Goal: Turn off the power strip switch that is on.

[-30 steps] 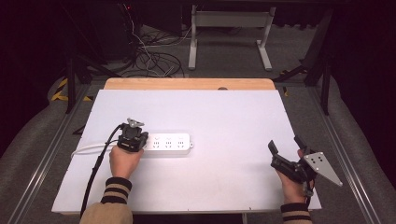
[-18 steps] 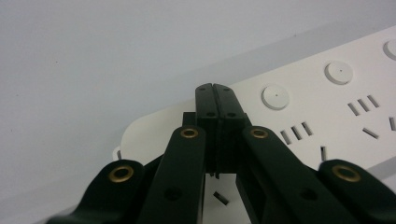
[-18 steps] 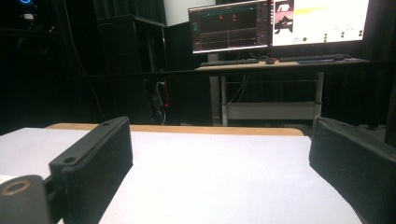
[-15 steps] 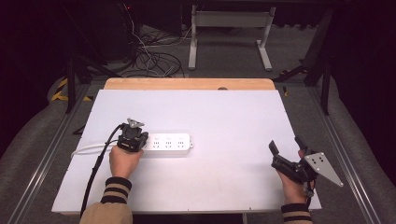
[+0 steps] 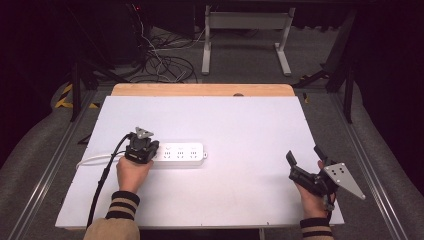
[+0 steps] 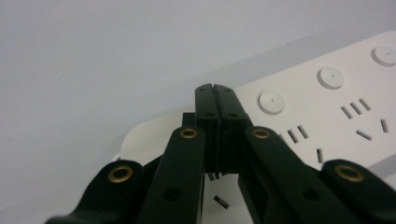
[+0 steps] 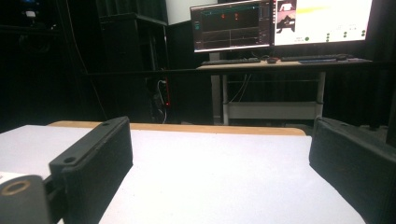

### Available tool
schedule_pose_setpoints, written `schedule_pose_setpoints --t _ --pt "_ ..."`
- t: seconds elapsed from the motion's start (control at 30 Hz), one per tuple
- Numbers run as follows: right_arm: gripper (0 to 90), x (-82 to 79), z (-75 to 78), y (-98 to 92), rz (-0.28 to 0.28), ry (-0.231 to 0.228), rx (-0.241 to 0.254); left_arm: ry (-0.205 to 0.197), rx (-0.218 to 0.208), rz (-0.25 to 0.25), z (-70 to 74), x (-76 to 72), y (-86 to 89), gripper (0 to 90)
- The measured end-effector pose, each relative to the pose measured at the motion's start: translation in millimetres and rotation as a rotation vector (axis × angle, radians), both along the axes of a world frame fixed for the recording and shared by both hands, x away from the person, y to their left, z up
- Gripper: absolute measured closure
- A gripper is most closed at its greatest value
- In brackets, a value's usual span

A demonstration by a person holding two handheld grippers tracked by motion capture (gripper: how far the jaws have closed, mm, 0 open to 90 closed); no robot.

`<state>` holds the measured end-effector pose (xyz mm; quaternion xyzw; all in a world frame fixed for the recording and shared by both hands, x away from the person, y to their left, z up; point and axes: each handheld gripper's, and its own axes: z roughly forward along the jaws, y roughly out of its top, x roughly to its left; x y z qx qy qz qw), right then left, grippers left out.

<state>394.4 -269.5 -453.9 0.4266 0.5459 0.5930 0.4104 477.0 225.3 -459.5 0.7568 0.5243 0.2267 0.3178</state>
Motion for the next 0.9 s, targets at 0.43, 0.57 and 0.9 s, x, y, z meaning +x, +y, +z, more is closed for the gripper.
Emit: schedule_pose_setpoints --t 0.43,0.57,0.9 --pt "6.8 1.5 -0.6 1.2 0.005 0.005 -0.003 -0.061 0.029 0.025 -4.5 -2.3 -3.7 87.8" --pt "6.8 1.1 -0.7 1.6 0.006 0.003 -0.005 -0.121 -0.030 0.058 -3.3 -8.2 3.9 89.6" --pt "6.9 0.9 -1.2 0.6 0.008 0.005 -0.004 -0.505 -0.202 0.091 27.2 -83.1 55.3 87.4"
